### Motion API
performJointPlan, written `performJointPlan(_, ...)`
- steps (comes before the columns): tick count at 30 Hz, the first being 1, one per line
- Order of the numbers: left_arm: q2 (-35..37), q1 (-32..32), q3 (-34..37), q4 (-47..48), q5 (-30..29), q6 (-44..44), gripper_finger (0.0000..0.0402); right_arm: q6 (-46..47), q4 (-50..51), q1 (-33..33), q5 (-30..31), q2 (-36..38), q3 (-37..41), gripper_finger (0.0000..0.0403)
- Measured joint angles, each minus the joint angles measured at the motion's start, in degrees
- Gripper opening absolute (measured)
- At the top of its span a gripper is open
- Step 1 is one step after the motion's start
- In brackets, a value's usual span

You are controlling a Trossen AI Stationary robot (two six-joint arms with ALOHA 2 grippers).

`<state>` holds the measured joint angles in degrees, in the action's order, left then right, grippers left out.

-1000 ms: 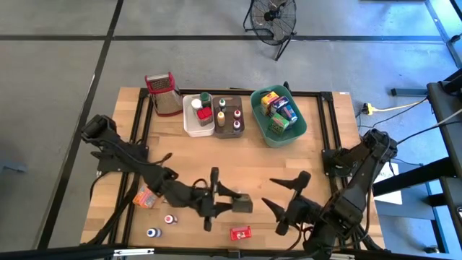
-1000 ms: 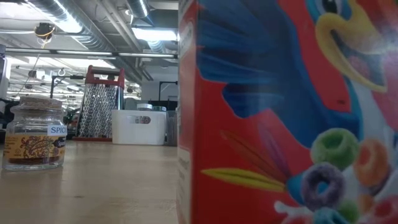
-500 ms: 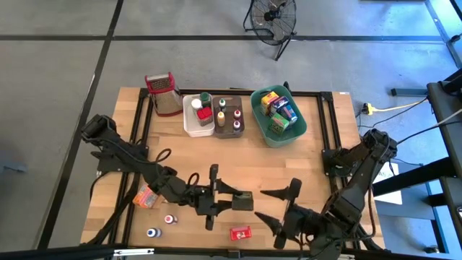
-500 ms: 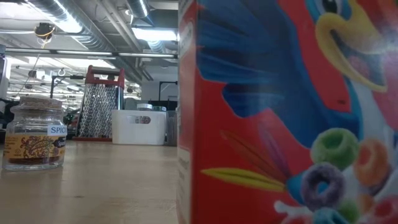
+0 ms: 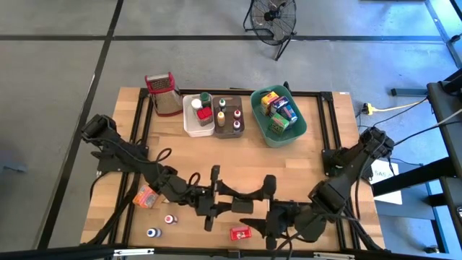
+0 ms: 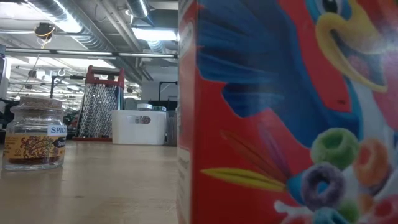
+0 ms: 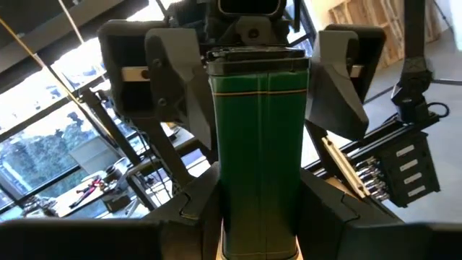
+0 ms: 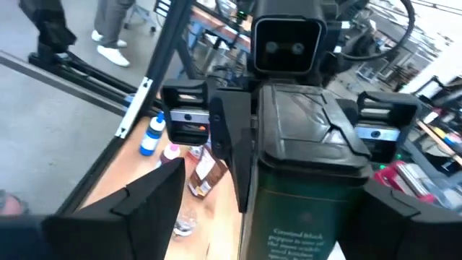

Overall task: Pick & Place Kitchen Items
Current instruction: Put the black spice can into the left white bin

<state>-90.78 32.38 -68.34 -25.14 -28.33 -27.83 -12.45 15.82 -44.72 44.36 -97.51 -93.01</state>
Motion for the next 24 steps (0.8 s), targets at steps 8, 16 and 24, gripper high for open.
performJointPlan(8,0.0,0.0,0.0,0.9,0.3,0.3,0.0129,-0.9,0.1,0.2,0.6,0.0,0.0,0.0251)
performJointPlan(16,0.0,-0.1,0.0,1.9,2.0,1.3,0.0130,-0.8,0.8,0.2,1.1,0.0,0.0,0.0144)
performJointPlan(24,0.0,-0.2,0.0,3.2,0.7,-0.7,0.0152,0.4,2.5,0.2,1.7,0.0,0.0,0.0117)
